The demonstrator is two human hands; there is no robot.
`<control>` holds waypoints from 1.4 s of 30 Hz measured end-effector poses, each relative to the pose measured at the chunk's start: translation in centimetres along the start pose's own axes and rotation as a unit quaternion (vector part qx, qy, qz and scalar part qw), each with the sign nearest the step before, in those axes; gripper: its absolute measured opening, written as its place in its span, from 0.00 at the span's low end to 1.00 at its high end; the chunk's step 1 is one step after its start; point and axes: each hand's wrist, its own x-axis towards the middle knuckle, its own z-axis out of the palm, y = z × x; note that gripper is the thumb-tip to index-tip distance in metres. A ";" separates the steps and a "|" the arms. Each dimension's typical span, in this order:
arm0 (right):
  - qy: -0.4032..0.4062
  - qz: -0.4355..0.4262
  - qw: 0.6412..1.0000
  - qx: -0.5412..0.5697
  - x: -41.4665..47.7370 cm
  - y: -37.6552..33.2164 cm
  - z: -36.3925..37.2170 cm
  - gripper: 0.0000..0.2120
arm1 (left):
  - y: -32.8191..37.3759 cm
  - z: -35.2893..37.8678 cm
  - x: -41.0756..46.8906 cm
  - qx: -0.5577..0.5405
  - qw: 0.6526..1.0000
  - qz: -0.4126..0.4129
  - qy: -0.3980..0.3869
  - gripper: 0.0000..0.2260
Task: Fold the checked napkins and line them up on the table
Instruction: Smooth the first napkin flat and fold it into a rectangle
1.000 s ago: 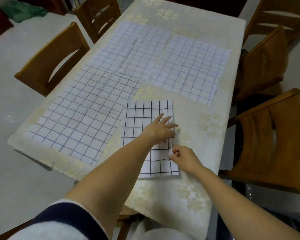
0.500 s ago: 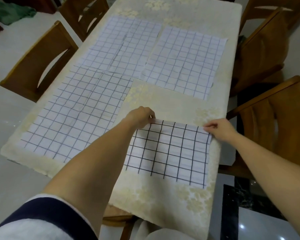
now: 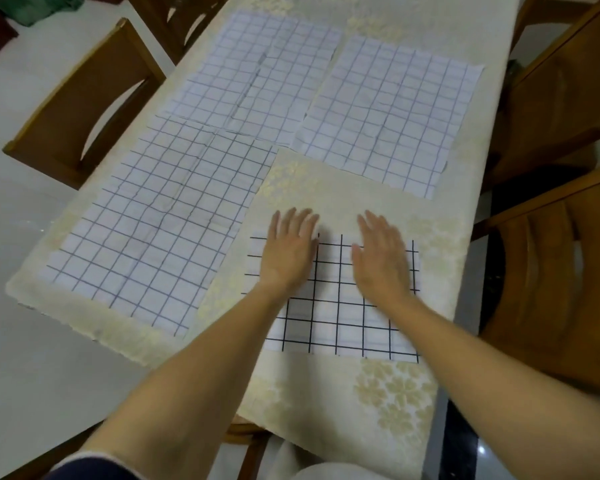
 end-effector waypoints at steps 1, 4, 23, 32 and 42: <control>-0.032 -0.012 0.999 -0.020 -0.3 -1.5 1.1 0.26 | 0.4 1.0 -0.7 -0.010 0.999 0.012 -0.034 0.22; -0.107 -0.024 0.990 -0.086 -1.7 -2.3 3.8 0.28 | 0.1 3.2 -2.0 -0.031 0.993 0.004 -0.110 0.27; -0.126 0.000 0.980 -0.151 -6.8 -2.4 5.7 0.32 | 1.5 3.9 -6.2 -0.012 0.993 -0.061 -0.104 0.29; -0.112 0.141 0.978 -0.105 -7.1 4.0 0.6 0.43 | -0.4 2.2 -5.3 -0.003 0.988 0.001 -0.156 0.37; -0.097 0.439 0.878 0.165 -3.2 6.7 -2.4 0.54 | -2.1 2.2 -5.2 0.021 0.983 0.062 -0.170 0.42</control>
